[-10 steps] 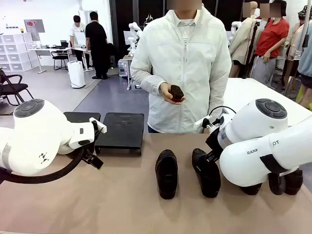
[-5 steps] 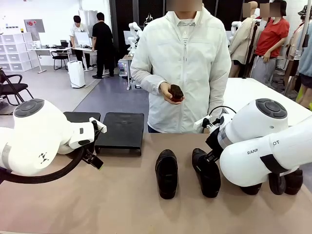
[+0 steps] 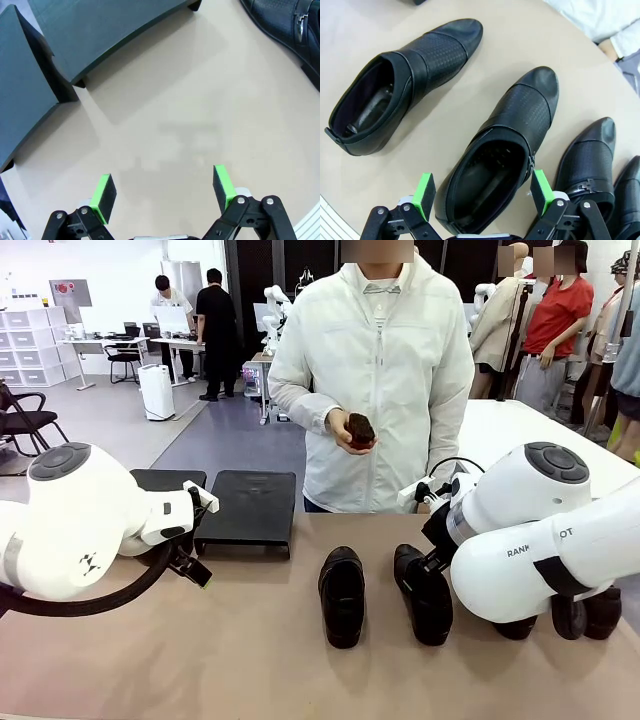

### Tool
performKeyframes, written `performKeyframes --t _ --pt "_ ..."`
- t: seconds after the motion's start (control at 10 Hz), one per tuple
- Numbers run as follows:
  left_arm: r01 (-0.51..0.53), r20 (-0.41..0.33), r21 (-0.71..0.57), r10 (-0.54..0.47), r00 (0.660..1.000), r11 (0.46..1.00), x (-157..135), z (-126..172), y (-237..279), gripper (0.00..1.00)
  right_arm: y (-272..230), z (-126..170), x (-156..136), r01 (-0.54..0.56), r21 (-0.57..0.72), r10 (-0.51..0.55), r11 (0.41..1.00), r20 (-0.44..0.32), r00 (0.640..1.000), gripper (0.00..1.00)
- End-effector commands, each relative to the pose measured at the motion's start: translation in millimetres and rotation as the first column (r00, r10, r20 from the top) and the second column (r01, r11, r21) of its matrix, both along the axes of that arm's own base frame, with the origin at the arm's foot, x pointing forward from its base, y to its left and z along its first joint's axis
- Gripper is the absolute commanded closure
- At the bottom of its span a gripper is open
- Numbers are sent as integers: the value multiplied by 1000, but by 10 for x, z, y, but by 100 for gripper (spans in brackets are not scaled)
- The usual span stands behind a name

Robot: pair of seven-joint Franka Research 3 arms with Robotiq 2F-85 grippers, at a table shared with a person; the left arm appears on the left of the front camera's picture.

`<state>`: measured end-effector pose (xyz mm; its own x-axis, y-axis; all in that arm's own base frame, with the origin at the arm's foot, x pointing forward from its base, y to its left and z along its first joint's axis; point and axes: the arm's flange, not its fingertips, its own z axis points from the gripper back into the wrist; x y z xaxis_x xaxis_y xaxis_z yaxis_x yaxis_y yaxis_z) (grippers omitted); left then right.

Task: Organize the shoes by placing them on the stand.
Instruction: Pick up one Shoe and place it in the middle of the table.

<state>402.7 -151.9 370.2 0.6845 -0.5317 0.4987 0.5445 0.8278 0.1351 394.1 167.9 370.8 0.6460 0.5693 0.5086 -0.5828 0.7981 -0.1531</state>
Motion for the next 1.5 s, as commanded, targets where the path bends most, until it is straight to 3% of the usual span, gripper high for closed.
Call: performKeyframes --t 0.0,0.2,0.3,0.4,0.5,0.6,0.8,0.9,1.0,1.1,1.2,1.4 --pt "0 1 0 0 1000 1000 0 3 2 0 1 0 0 0 0 0 1000 0 1000 0" --pt "0 0 0 0 1000 1000 0 0 0 0 0 0 0 0 0 0 1000 0 1000 0" --pt "13 -27 -1 -13 1000 1000 8 227 68 0 22 261 8 18 -29 -19 999 -47 999 0" --pt "-7 -90 -58 2 996 998 -135 594 92 0 -9 659 -186 19 -45 -25 999 -145 989 0" --pt "-147 -217 -157 111 970 977 -306 949 48 0 -124 1056 -387 43 -17 -46 999 -193 980 0" --pt "-109 -235 -207 59 970 972 -546 1259 101 0 -209 1454 -621 142 66 -123 988 -231 965 0" --pt "14 -229 -360 -103 968 933 -1091 1821 445 0 -563 2057 -1086 154 230 -82 961 -294 952 0" --pt "35 -199 -412 -127 972 911 -1362 1970 708 0 -844 2243 -1297 193 318 -93 928 -303 949 0" --pt "80 -169 -447 -173 970 891 -1652 2038 974 0 -1148 2346 -1521 199 399 -86 895 -285 955 0" --pt "61 -131 -505 -147 980 861 -1846 2038 1284 0 -1472 2361 -1713 204 491 -76 847 -269 960 0" --pt "4 -115 -575 -85 990 818 -1974 1968 1611 0 -1817 2301 -1858 255 572 -131 780 -249 960 0" --pt "-26 -121 -649 -70 990 761 -1955 1744 1884 0 -2255 2166 -1853 337 654 -215 677 -263 941 0"
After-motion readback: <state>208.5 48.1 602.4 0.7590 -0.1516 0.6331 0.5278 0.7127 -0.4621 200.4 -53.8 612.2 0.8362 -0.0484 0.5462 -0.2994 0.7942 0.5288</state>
